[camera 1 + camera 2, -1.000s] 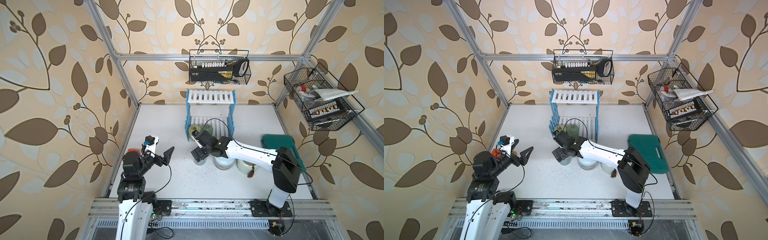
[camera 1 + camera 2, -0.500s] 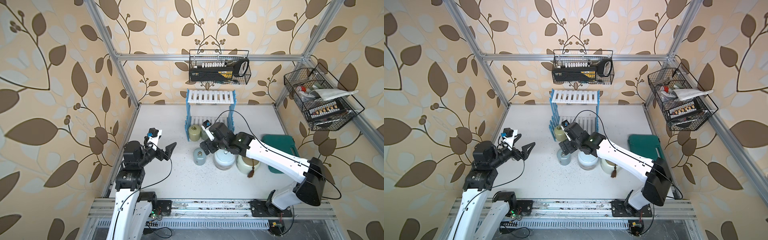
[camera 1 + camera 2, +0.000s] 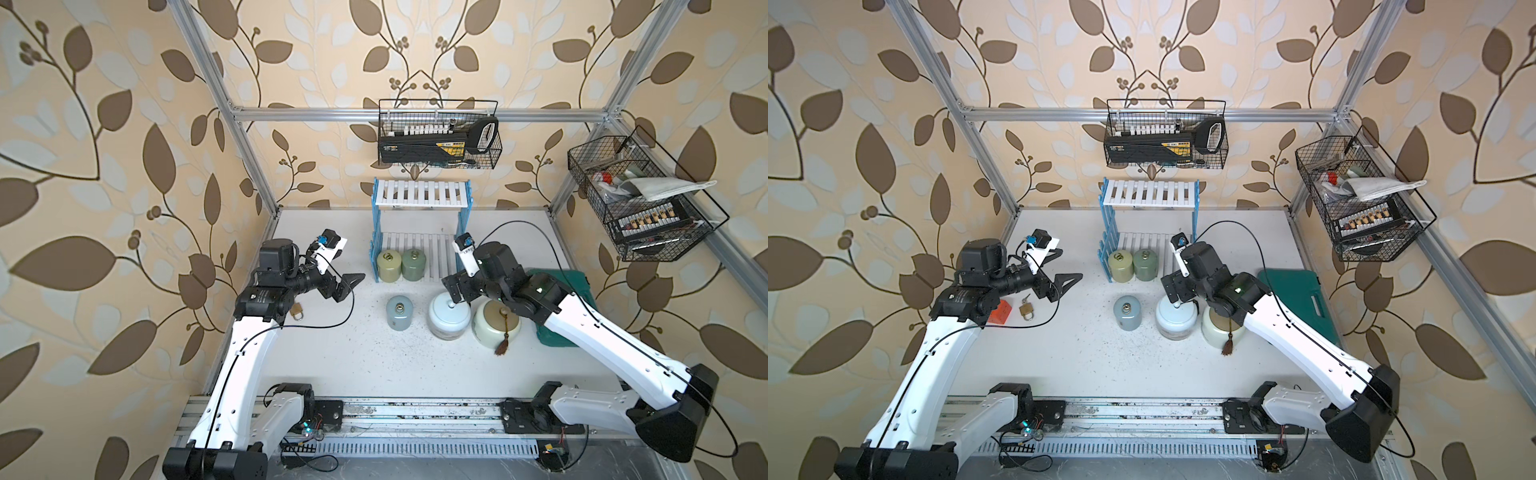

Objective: Remove the tea canisters from the shelf
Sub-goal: Pick up the tea canister from the shelf.

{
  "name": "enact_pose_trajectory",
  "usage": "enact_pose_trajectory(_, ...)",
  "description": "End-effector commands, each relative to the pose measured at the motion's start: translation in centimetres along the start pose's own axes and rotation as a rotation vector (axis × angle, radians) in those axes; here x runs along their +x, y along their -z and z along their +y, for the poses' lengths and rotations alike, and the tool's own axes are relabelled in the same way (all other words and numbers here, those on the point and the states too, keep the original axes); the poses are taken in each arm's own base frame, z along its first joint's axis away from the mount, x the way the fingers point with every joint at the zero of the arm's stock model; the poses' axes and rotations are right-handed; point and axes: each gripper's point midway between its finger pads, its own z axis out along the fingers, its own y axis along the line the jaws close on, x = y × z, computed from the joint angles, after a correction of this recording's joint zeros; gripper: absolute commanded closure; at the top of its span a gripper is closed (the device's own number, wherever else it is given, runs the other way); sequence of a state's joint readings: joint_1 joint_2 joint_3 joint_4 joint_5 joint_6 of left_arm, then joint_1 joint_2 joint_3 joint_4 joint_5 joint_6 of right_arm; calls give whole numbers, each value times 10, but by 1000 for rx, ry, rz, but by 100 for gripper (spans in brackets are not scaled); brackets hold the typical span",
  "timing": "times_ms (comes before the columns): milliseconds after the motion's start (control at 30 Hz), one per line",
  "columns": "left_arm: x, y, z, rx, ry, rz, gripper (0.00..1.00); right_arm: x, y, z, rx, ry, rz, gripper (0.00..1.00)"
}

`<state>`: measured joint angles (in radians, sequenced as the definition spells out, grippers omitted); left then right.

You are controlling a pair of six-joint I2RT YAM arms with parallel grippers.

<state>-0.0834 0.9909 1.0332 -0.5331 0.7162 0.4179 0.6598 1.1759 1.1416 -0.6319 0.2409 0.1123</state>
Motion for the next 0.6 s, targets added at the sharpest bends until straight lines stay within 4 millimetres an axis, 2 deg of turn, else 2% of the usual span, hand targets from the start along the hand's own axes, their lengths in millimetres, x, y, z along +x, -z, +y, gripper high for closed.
enact_pose_trajectory(0, -14, -3, -11, 86, -95, 2, 1, 6, 12, -22, 46, 6, -24, 1)
enact_pose_trajectory(233, -21, -30, -9, 183, -100, 83, 1, 19, 36, -54, 118, 0, -97, 1)
enact_pose_trajectory(567, -30, -77, -5, 245, -225, 150, 1, 30, 65, -71, 195, -7, -293, 1)
